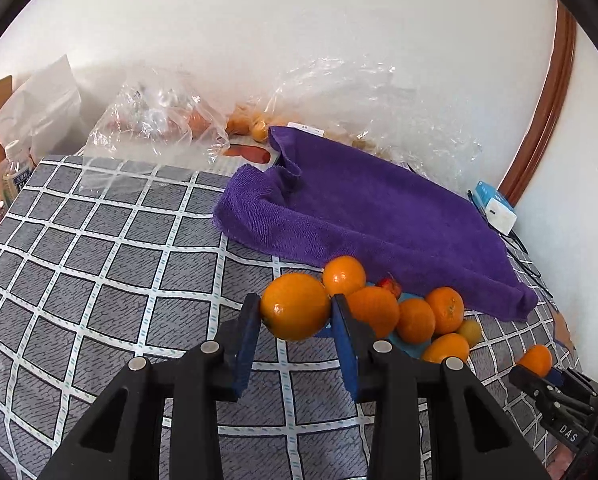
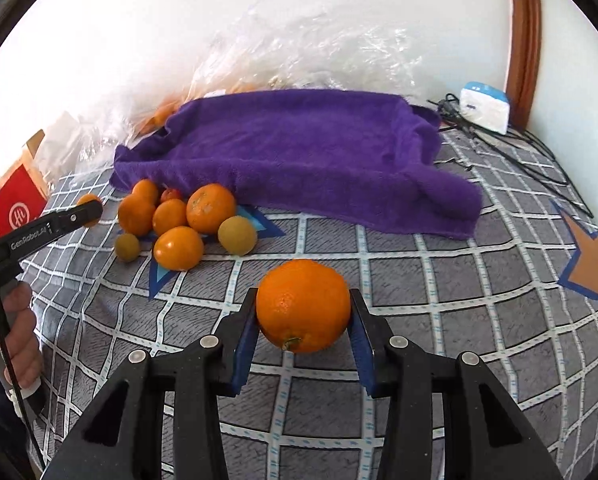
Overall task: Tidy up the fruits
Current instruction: 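Carry the held orange with the right gripper over the purple towel while the left gripper carries its orange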
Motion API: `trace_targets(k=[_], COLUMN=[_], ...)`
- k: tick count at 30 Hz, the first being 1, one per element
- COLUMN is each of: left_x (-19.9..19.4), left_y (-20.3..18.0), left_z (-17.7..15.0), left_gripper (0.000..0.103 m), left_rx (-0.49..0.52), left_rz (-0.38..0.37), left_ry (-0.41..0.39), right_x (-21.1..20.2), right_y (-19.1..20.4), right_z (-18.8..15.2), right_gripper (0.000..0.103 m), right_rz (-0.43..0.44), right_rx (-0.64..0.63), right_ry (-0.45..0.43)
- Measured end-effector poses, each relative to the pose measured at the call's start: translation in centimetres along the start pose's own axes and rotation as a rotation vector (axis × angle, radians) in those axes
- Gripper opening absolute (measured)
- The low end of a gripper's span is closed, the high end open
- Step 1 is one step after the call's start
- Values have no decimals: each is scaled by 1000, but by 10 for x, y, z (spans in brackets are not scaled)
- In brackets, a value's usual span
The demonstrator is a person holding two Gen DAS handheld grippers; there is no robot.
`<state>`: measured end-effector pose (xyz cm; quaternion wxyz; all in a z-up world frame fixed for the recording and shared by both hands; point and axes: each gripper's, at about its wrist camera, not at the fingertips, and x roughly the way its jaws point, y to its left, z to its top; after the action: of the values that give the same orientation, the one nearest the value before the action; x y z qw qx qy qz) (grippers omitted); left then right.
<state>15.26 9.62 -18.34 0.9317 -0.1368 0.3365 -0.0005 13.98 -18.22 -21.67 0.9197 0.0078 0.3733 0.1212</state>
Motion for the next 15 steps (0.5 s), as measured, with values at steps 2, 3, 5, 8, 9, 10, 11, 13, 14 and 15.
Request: trace_targets(k=[2,3,5,8,9,10,11,13,14,15], left_x=[0,0,-2,-9,-12,-13,-16,-21,-24,-26], left_y=[-3,-3,-4,-7,-8,-10,-11,-15,-16,-17], left_z=[1,2,5,11,14,17,22,31,37,43], left_gripper=[34,34,34,34,34,34,34,34,34,34], left_rx=[8,4,5,1,0,2,7,21,26,28], left_rz=[3,-10,-25,-32,-39,-42,-43,-41,-38,-41], left_ry=[0,5,9,18,26,31,28,19,17,14], right_x=[-2,-3,-5,-8,-10,-11,-12,-13,-13,-13], right_y=[-4,-6,-10,-13,-13,-14,-15,-16,-16,-17], right_z=[2,4,8,16,20,23,26,34,38,43], right_gripper=[42,42,42,42,42,42,42,42,42,42], right_rz=[-8,-7,-7,-23,-28,-26,-24,-28,-31,-33], right_rx=[19,31,53,62,68,75,79,89,93,97], right_ry=[-5,-7,-12,-20,-26,-31,-36,-47,-50,-55])
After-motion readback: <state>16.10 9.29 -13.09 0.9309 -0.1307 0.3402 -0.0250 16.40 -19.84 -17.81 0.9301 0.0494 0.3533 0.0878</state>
